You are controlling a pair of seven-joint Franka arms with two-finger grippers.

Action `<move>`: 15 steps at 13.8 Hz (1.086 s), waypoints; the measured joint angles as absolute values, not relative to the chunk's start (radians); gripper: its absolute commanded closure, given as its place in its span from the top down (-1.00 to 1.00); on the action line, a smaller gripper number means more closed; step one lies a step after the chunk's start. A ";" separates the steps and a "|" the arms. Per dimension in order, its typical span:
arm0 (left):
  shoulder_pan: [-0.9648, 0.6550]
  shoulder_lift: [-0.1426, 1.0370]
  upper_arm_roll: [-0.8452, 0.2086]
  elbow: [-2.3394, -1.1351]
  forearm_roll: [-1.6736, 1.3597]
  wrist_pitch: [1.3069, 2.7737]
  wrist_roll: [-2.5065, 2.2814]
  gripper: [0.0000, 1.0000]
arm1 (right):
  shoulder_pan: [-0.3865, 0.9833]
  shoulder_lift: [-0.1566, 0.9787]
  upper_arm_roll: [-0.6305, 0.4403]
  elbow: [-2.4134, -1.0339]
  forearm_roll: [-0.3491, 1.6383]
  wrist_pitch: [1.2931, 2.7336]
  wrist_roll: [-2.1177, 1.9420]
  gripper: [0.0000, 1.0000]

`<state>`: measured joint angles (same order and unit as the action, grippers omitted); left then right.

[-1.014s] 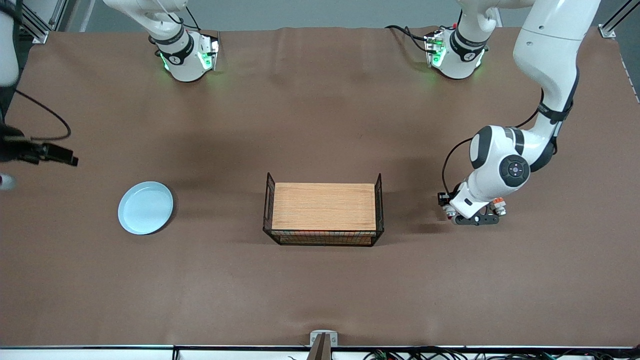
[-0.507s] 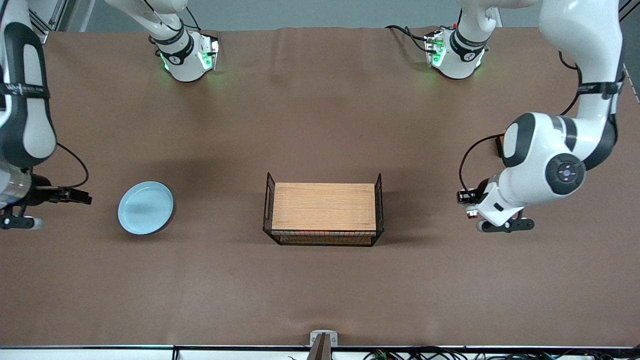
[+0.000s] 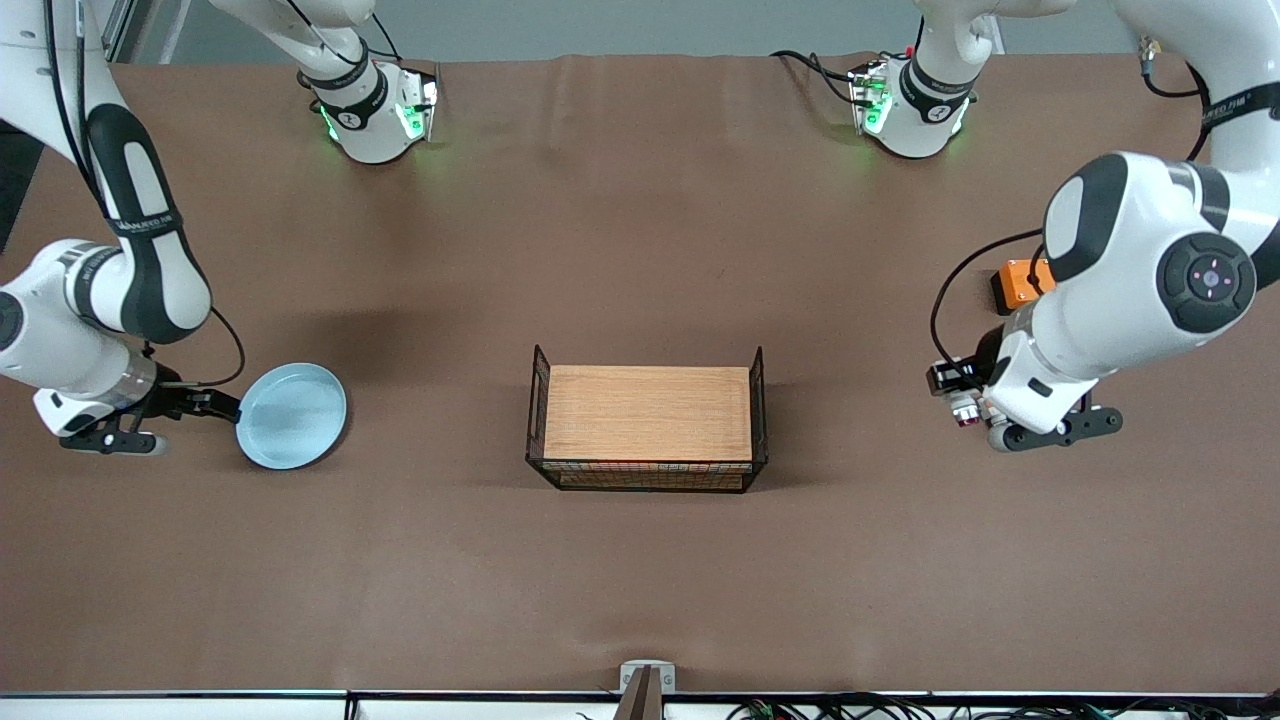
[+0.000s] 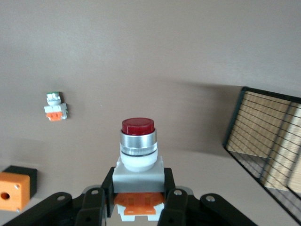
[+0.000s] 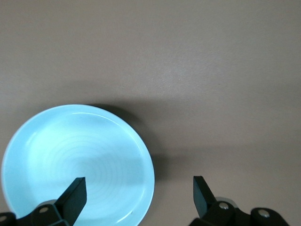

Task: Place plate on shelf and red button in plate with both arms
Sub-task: 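Lift the red button with the left gripper while the right gripper reaches the plate, then grasp the light-blue plate rim with the right gripper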

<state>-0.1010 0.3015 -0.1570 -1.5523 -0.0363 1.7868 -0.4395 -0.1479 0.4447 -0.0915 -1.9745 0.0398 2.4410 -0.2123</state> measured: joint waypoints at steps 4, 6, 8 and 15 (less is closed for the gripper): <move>-0.103 0.276 -0.227 -1.552 -0.037 1.773 -0.575 -0.36 | -0.156 0.506 -0.094 -1.976 0.121 2.475 -0.295 1.00; -0.104 0.264 -0.262 -1.549 -0.037 1.774 -0.658 -0.36 | -0.169 0.522 -0.094 -1.983 0.137 2.510 -0.336 1.00; -0.104 0.239 -0.285 -1.539 -0.042 1.774 -0.735 -0.36 | -0.177 0.535 -0.095 -1.989 0.137 2.526 -0.348 0.96; -0.104 0.187 -0.344 -1.528 -0.109 1.769 -1.142 -0.36 | -0.177 0.549 -0.094 -2.000 0.138 2.528 -0.349 0.09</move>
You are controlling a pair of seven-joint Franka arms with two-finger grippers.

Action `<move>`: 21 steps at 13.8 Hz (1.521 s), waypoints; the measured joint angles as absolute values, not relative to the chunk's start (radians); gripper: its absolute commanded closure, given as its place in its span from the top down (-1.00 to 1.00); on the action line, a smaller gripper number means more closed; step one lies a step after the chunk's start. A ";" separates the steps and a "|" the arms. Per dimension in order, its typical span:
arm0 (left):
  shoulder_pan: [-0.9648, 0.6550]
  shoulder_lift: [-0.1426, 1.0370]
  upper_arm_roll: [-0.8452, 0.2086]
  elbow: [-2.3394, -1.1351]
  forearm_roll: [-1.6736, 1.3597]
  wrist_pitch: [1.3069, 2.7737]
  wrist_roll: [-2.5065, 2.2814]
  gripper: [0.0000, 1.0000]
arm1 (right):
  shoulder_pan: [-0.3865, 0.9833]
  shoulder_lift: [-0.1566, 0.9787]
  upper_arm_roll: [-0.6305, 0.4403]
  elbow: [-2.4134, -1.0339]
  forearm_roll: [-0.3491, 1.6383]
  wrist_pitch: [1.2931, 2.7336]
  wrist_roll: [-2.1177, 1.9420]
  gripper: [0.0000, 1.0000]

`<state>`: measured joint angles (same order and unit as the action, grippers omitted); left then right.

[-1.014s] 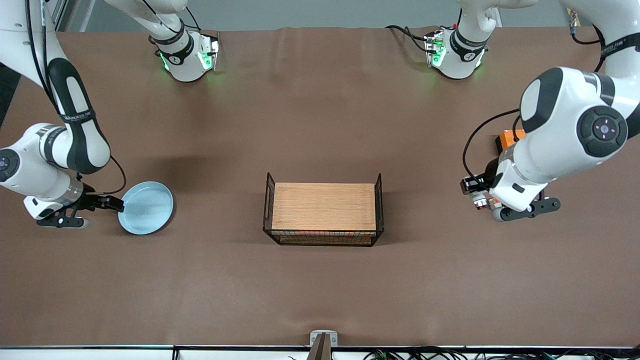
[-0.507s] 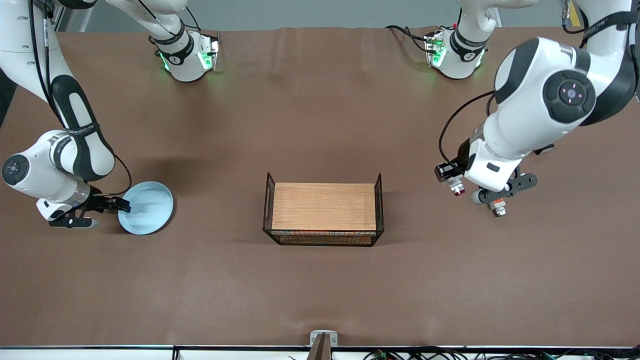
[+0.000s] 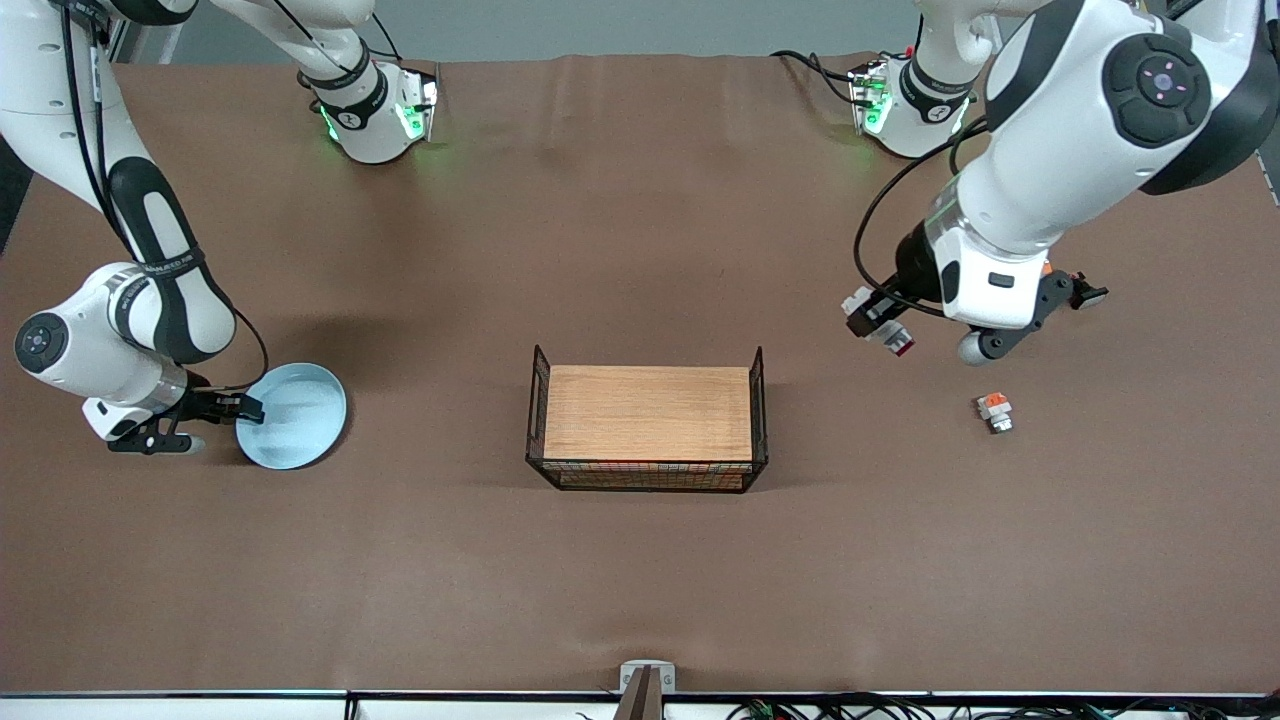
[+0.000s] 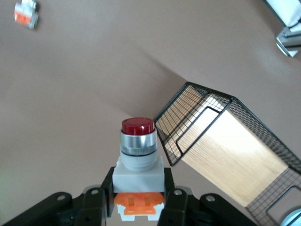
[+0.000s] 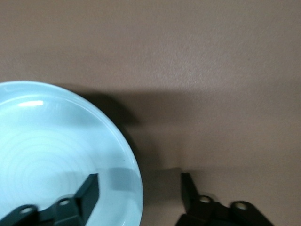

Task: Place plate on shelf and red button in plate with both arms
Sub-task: 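Grasp the light-blue plate rim with the right gripper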

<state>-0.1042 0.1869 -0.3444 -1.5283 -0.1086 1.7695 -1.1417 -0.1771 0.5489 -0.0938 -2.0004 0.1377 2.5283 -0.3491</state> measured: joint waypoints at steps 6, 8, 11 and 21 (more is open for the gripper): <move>-0.104 0.189 -0.364 -1.528 -0.109 1.770 -1.243 -0.36 | -0.176 0.545 -0.089 -2.011 0.140 2.527 -0.349 -0.94; -0.102 0.194 -0.363 -1.528 -0.109 1.770 -1.250 -0.36 | -0.176 0.531 -0.088 -2.010 0.143 2.519 -0.349 -0.99; -0.098 0.198 -0.361 -1.528 -0.109 1.770 -1.253 -0.36 | -0.176 0.526 -0.087 -2.002 0.147 2.503 -0.349 -0.99; -0.096 0.199 -0.361 -1.528 -0.109 1.770 -1.254 -0.36 | -0.117 0.291 -0.082 -1.804 0.162 1.963 -0.009 -1.00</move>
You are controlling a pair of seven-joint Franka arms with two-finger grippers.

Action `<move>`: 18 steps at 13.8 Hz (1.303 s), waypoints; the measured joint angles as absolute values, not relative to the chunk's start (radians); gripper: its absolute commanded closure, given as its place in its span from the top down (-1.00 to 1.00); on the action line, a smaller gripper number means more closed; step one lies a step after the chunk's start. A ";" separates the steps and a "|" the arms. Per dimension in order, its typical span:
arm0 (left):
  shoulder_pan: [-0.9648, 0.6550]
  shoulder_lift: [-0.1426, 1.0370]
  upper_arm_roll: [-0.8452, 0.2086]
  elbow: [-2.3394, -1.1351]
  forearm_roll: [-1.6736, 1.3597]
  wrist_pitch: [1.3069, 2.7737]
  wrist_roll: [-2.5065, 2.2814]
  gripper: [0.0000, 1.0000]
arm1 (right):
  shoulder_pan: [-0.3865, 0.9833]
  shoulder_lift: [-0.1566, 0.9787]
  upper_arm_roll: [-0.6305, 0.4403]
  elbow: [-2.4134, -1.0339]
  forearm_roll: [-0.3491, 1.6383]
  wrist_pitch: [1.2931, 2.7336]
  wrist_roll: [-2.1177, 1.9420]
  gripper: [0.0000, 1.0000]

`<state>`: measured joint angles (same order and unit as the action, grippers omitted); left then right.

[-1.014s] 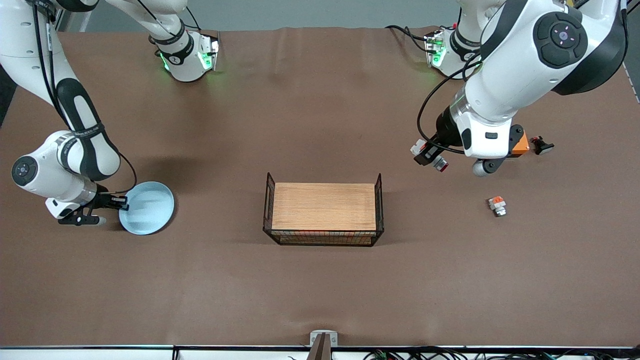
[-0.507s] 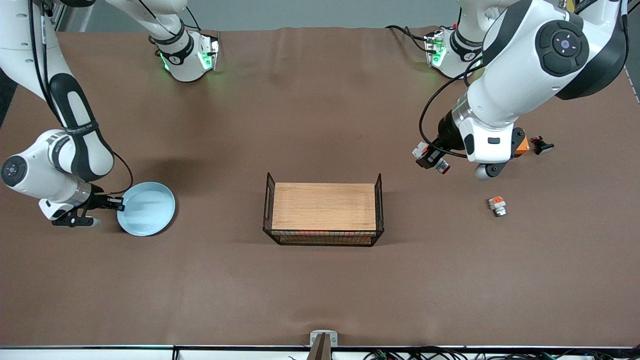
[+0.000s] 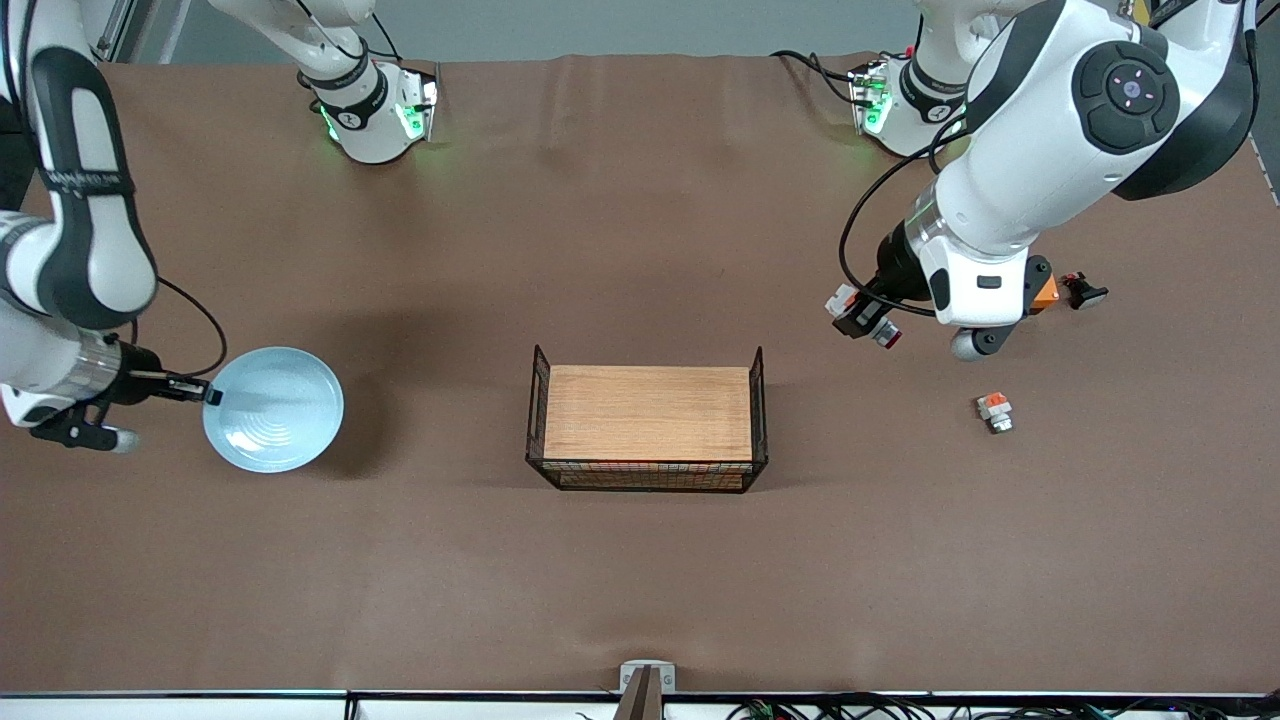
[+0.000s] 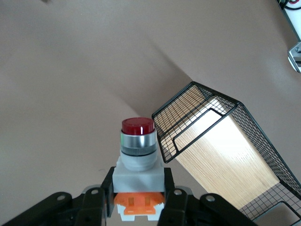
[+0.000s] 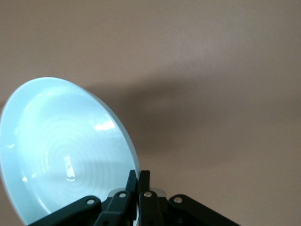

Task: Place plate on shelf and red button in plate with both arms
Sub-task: 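Grasp the light-blue plate rim with the right gripper, then carry the plate with the right gripper over the wire basket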

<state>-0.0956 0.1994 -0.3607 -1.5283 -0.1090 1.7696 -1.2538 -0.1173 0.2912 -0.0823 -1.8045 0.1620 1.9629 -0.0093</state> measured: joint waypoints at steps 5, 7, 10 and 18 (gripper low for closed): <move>-0.093 0.199 -0.358 -1.528 -0.109 1.770 -1.254 -0.36 | -0.012 0.195 -0.076 -1.648 0.170 1.684 0.433 -1.00; -0.092 0.199 -0.358 -1.528 -0.109 1.770 -1.254 -0.36 | 0.076 0.156 -0.073 -1.643 0.172 1.668 0.659 -1.00; -0.093 0.199 -0.358 -1.528 -0.109 1.770 -1.254 -0.36 | 0.231 0.122 -0.069 -1.641 0.173 1.670 1.010 -1.00; -0.093 0.199 -0.358 -1.521 -0.109 1.770 -1.254 -0.36 | 0.556 0.123 -0.069 -1.595 0.160 1.777 1.718 -1.00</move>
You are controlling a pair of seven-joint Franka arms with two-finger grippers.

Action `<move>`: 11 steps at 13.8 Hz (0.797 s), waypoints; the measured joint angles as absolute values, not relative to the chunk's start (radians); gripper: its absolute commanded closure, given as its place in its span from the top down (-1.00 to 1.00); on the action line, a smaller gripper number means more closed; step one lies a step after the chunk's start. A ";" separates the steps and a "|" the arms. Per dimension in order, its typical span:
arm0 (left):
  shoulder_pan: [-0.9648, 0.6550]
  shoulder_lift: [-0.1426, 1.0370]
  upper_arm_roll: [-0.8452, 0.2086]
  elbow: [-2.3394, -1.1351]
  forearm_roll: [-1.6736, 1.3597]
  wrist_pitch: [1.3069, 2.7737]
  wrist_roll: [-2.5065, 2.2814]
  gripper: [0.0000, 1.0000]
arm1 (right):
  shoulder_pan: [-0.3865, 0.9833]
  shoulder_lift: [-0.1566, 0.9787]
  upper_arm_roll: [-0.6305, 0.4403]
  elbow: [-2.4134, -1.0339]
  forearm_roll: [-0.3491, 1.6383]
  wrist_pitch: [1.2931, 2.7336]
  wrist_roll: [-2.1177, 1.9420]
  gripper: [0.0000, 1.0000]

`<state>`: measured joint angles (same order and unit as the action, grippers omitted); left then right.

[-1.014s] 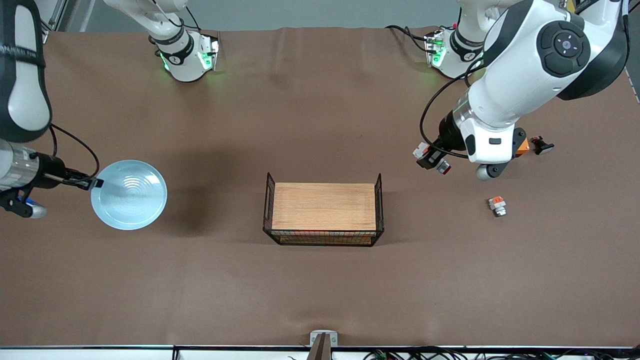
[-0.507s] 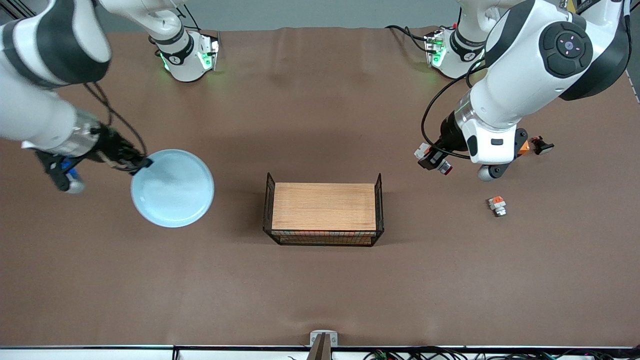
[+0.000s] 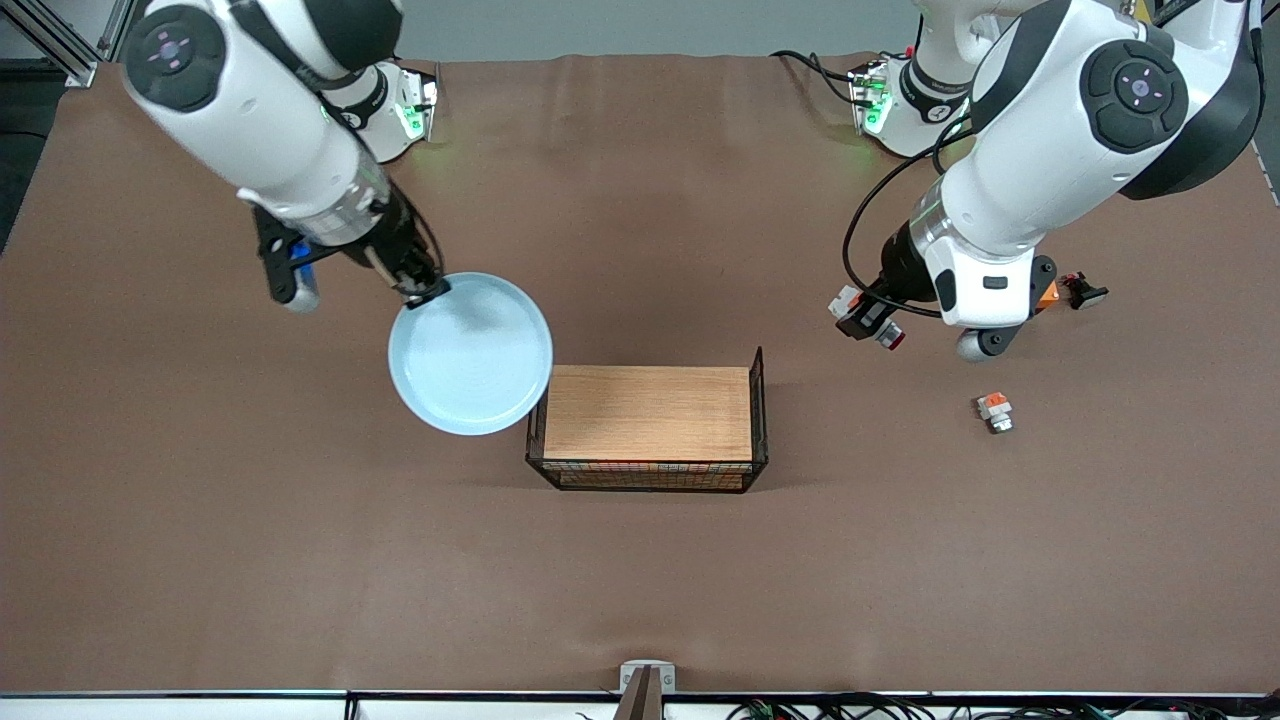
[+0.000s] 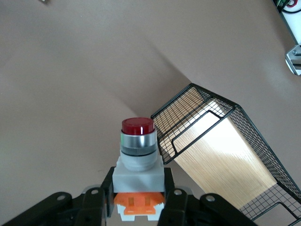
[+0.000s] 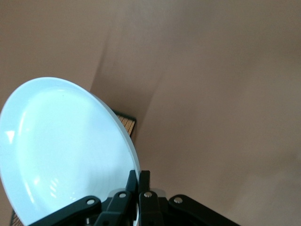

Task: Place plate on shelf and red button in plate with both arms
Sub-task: 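Carry the plate with the right gripper over the wire basket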

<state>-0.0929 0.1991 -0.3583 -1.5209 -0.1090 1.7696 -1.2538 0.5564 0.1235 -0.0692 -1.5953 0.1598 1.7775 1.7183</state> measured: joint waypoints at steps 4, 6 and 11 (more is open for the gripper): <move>-0.093 0.198 -0.358 -1.514 -0.109 1.770 -1.254 -0.36 | 0.684 0.190 -0.070 -1.580 0.090 1.850 2.017 -1.00; -0.092 0.198 -0.357 -1.505 -0.109 1.770 -1.254 -0.36 | 0.728 0.260 -0.070 -1.535 0.074 1.884 2.152 -1.00; -0.090 0.198 -0.355 -1.501 -0.109 1.770 -1.254 -0.36 | 0.797 0.453 -0.073 -1.347 0.027 1.893 2.361 -1.00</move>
<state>-0.0897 0.1976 -0.3547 -1.5015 -0.1090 1.7700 -1.2538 0.7967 0.4531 -0.0733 -1.3470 0.0268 1.8926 2.3608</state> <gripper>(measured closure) 0.586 0.965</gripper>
